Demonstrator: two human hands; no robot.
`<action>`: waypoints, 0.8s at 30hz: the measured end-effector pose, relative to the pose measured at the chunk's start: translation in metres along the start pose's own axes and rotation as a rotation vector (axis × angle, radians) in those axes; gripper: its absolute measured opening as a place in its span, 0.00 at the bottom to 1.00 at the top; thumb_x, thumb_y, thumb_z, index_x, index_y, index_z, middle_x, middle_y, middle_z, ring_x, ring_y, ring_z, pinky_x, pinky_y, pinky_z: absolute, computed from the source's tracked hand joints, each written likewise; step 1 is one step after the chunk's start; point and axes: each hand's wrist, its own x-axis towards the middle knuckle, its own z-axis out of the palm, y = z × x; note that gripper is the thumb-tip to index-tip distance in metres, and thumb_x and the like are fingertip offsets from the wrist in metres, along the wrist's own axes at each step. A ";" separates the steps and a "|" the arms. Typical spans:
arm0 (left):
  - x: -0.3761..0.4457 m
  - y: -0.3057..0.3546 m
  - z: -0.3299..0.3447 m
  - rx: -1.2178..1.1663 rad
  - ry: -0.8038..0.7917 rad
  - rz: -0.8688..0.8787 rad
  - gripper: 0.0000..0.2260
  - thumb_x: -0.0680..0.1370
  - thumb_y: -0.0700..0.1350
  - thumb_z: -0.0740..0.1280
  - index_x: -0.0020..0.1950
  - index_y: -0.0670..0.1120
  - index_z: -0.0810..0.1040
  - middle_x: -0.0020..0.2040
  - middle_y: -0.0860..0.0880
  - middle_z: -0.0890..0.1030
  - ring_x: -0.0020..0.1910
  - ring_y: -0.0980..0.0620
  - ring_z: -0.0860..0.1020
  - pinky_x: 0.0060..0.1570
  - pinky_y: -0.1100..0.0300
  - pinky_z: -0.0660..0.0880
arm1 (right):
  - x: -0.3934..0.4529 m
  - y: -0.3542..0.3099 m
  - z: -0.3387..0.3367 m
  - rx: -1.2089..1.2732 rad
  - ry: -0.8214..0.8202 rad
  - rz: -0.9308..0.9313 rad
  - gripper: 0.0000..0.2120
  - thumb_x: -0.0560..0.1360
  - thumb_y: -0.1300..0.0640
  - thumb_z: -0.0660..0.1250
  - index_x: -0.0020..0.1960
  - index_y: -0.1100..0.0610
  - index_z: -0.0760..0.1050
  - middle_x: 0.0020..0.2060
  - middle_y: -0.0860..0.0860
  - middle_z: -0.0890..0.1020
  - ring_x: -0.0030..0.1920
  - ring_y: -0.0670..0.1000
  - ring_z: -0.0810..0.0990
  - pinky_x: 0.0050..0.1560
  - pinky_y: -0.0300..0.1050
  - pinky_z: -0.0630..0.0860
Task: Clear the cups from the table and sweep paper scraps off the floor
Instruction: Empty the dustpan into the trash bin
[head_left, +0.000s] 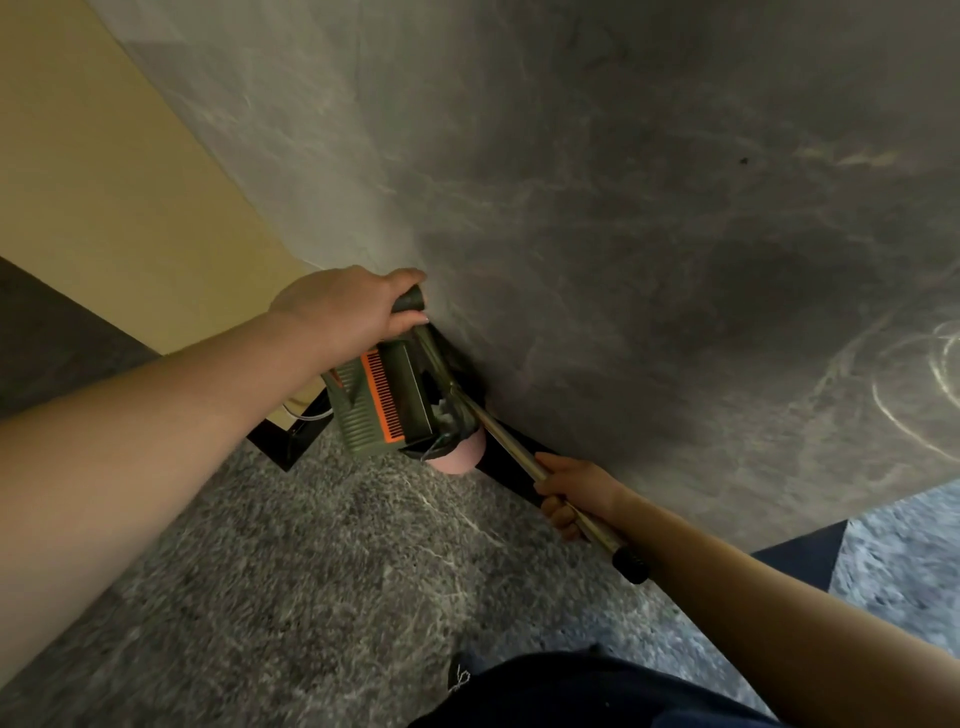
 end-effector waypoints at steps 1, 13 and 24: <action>-0.003 -0.003 0.000 -0.014 0.006 -0.022 0.28 0.79 0.65 0.53 0.76 0.55 0.59 0.46 0.43 0.79 0.33 0.49 0.68 0.27 0.59 0.60 | 0.000 0.000 0.001 -0.005 0.004 0.000 0.26 0.80 0.67 0.54 0.76 0.52 0.55 0.20 0.49 0.67 0.17 0.44 0.64 0.21 0.32 0.63; -0.092 -0.051 0.003 -0.170 0.121 -0.281 0.28 0.79 0.64 0.56 0.76 0.54 0.62 0.43 0.38 0.81 0.34 0.42 0.75 0.30 0.55 0.71 | 0.003 0.005 0.031 -0.088 -0.042 -0.011 0.21 0.80 0.67 0.51 0.70 0.51 0.62 0.26 0.52 0.65 0.18 0.45 0.64 0.20 0.33 0.63; -0.212 -0.068 0.033 -0.303 0.238 -0.540 0.25 0.79 0.63 0.57 0.73 0.54 0.65 0.34 0.48 0.74 0.29 0.46 0.71 0.26 0.59 0.64 | -0.013 0.022 0.076 -0.111 -0.043 -0.042 0.23 0.81 0.67 0.52 0.68 0.45 0.60 0.22 0.51 0.66 0.18 0.46 0.64 0.21 0.35 0.62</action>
